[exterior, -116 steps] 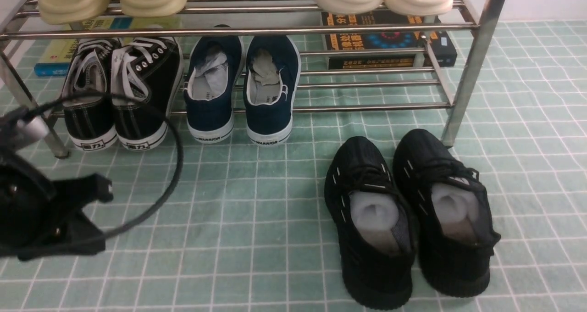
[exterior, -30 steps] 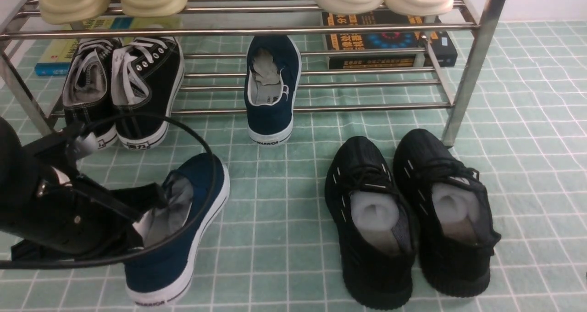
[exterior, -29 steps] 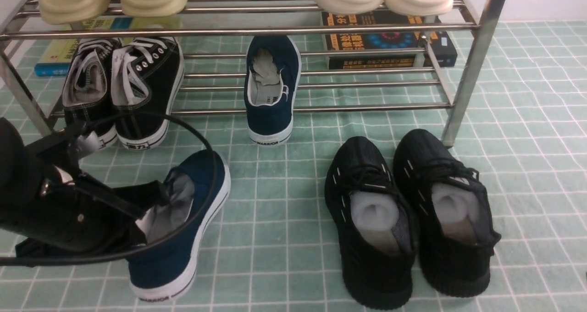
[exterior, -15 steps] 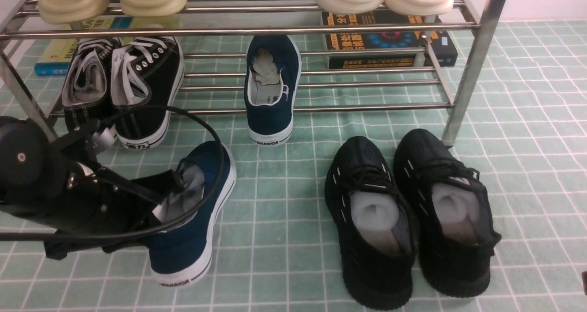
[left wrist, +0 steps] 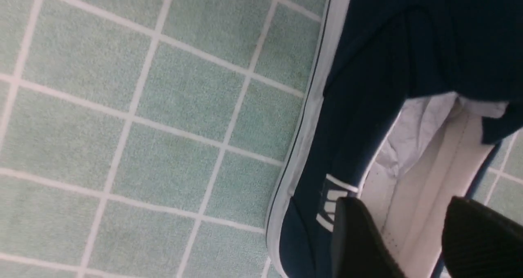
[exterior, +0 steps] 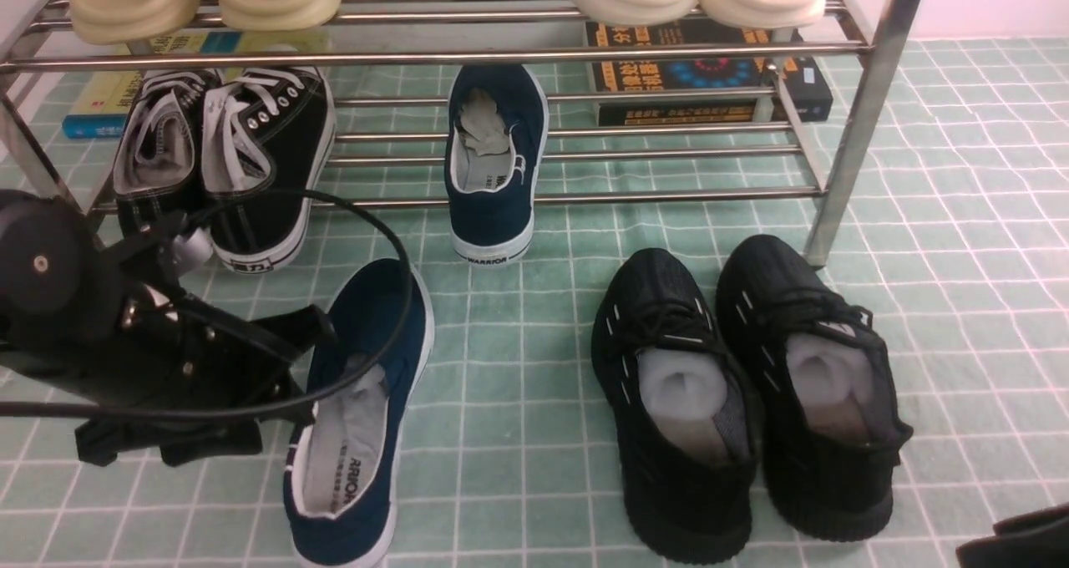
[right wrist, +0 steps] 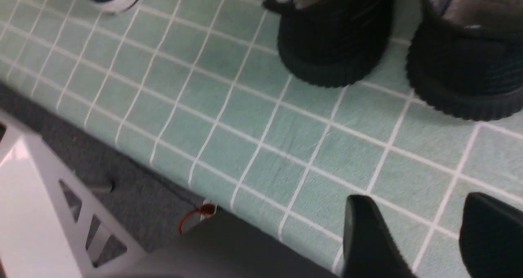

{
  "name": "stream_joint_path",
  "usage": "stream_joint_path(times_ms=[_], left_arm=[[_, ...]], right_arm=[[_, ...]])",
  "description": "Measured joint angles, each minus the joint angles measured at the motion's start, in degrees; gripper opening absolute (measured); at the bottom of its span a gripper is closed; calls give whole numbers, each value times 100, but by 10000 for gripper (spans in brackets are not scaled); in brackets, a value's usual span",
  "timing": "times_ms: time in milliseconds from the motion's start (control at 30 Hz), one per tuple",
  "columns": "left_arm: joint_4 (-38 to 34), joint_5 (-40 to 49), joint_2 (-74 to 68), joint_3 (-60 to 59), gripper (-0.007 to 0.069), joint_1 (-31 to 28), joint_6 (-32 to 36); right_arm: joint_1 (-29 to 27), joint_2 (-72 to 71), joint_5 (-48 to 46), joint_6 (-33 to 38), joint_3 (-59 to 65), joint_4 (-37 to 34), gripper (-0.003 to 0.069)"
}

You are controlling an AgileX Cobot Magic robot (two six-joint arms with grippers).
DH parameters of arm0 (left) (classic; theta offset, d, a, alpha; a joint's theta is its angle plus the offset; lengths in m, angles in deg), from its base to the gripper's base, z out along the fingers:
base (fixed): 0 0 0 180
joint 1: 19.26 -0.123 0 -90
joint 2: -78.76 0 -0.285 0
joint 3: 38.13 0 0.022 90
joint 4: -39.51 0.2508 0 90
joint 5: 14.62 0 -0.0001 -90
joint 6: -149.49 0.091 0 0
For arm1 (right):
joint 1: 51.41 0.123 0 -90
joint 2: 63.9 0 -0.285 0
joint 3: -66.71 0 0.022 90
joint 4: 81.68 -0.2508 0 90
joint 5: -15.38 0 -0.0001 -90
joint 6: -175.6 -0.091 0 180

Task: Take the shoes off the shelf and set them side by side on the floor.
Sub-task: 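Set the held shoe down on the floor in front of the rack with the left gripper, then reach toward the shoe rack and grasp a shoe on it with the right gripper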

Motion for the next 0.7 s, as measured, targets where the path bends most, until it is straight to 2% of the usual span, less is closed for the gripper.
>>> stream_joint_path(times_ms=[67, 167, 300, 533, 600, 633, 667, 700], left_arm=[[149, 181, 0, 184, 330, 0, 0], [754, 724, 0, 775, 330, 0, 5], [1301, 1335, 0, 1262, 330, 0, 0], [1381, 1618, 0, 1421, 330, 0, 0], [1381, 1661, 0, 1421, 331, 0, 0], [1381, 1669, 0, 1421, 331, 0, 0], [1381, 1700, 0, 1421, 331, 0, 0], [1381, 1700, 0, 1421, 331, 0, 0]], right_arm=[[157, 176, -113, 0, -175, 31, 358], [554, 656, -301, -88, -696, 50, 372], [928, 1390, -319, -524, -1476, 50, 374], [1744, 3095, -308, -1305, -3096, 300, 374], [2081, 3936, -270, -2040, -3924, 560, 374], [2131, 4069, -270, -2106, -4071, 589, 374], [2294, 4601, -264, -2608, -4697, 854, 374], [2337, 4668, -264, -2649, -4779, 938, 374]])
